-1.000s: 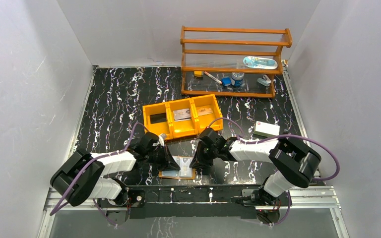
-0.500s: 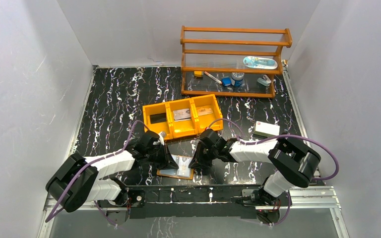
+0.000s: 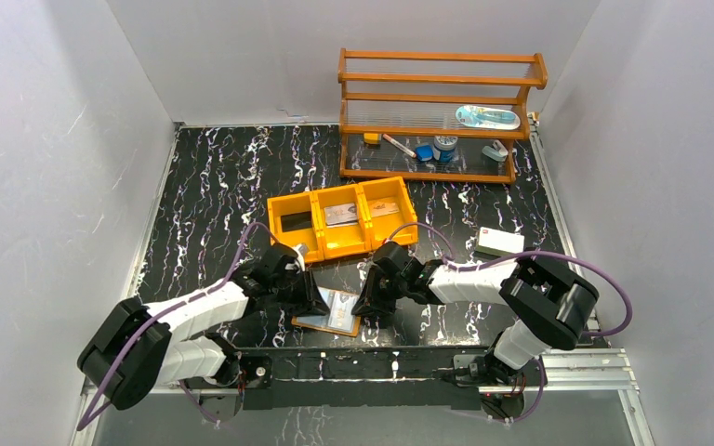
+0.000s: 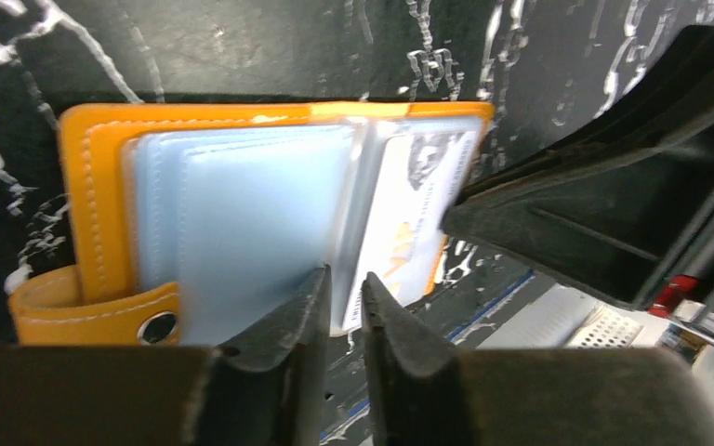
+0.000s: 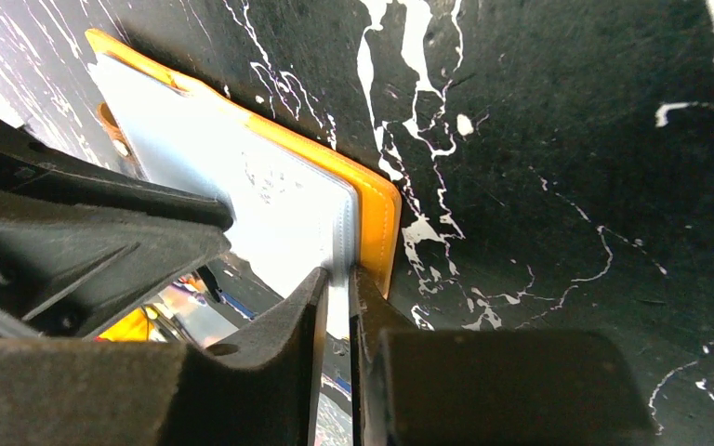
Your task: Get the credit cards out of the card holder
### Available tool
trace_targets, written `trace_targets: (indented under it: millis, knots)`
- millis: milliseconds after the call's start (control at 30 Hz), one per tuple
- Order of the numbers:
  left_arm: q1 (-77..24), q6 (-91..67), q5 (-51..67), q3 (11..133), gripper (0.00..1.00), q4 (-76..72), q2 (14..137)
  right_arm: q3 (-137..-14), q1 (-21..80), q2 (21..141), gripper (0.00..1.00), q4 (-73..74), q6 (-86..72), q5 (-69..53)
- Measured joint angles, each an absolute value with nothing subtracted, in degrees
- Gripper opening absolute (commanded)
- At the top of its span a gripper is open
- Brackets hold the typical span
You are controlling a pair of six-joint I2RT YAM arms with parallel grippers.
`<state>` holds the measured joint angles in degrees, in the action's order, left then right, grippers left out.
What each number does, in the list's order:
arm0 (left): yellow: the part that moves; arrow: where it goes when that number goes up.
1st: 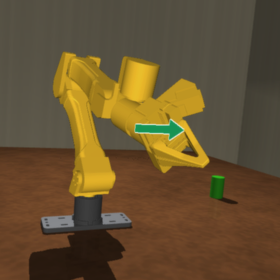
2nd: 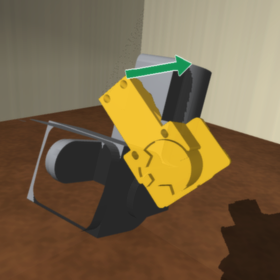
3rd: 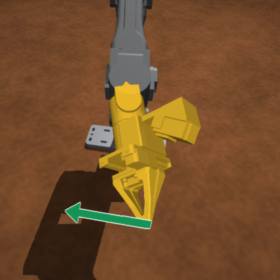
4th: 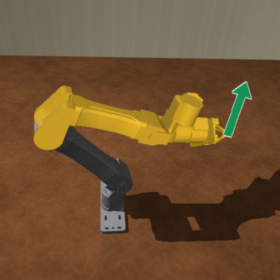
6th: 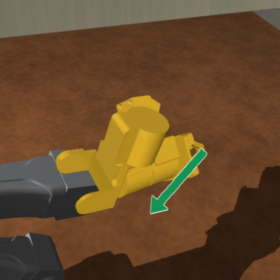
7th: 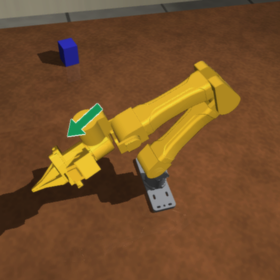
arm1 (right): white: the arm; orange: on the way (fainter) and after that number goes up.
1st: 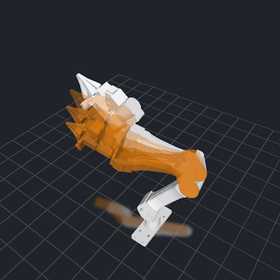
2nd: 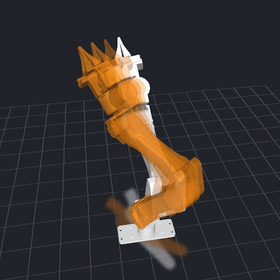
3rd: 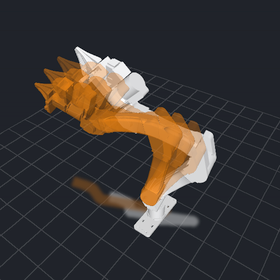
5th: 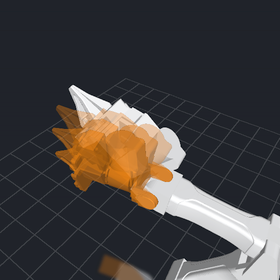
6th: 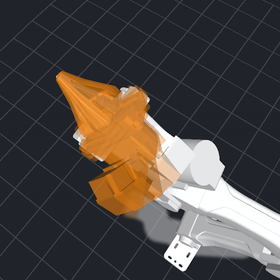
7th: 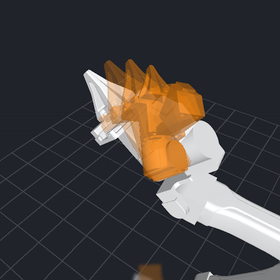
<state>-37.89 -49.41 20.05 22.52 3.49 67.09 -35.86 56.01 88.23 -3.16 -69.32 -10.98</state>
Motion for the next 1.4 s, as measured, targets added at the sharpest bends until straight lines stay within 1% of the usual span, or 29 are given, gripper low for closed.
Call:
trace_targets:
  millis: [100, 267, 600, 700, 800, 867, 1033, 1133, 1233, 1333, 1400]
  knots:
    - [-37.9, -49.6, 22.2, 22.5, 0.32, 1.1, 67.4, -35.9, 56.0, 88.4, 0.22, -3.2, -69.3, -11.0]
    - [-37.9, -50.4, 25.6, 22.5, 0.38, -3.8, 71.1, -35.9, 56.0, 88.8, 0.22, -3.9, -69.6, -11.6]
    - [-36.2, -55.1, 30.2, 17.1, 0.39, -16.1, 73.2, -35.9, 55.0, 89.3, 0.17, -3.9, -69.7, -13.3]
    - [-35.7, -56.6, 31.7, 15.7, 0.33, -20.3, 74.5, -35.9, 54.5, 89.3, 0.15, -3.4, -69.6, -13.9]
    - [-35.3, -57.9, 33.2, 14.8, 0.23, -23.7, 76.1, -35.9, 54.1, 89.3, 0.15, -2.9, -69.6, -14.3]
    - [-35.2, -58.1, 33.7, 14.6, 0.14, -24.6, 77.2, -35.9, 53.9, 89.3, 0.15, -2.5, -69.4, -14.7]
    - [-35.0, -57.6, 33.6, 14.8, 0.0, -23.7, 77.7, -35.9, 53.6, 89.2, 0.15, -2.0, -69.0, -14.8]
    - [-35.0, -56.4, 33.2, 15.8, 0.0, -21.1, 77.6, -35.9, 53.6, 89.1, 0.16, -2.0, -68.8, -14.8]
    - [-35.4, -54.4, 32.5, 17.9, 0.0, -16.7, 77.1, -35.9, 53.6, 88.9, 0.21, -2.0, -68.8, -14.8]
    - [-36.4, -51.9, 30.7, 20.0, 0.0, -11.7, 76.1, -36.0, 53.7, 88.9, 0.28, -2.0, -68.8, -14.6]
    - [-37.0, -50.8, 29.8, 20.9, 0.0, -9.4, 75.4, -36.4, 54.0, 88.9, 0.3, -1.8, -68.8, -14.3]
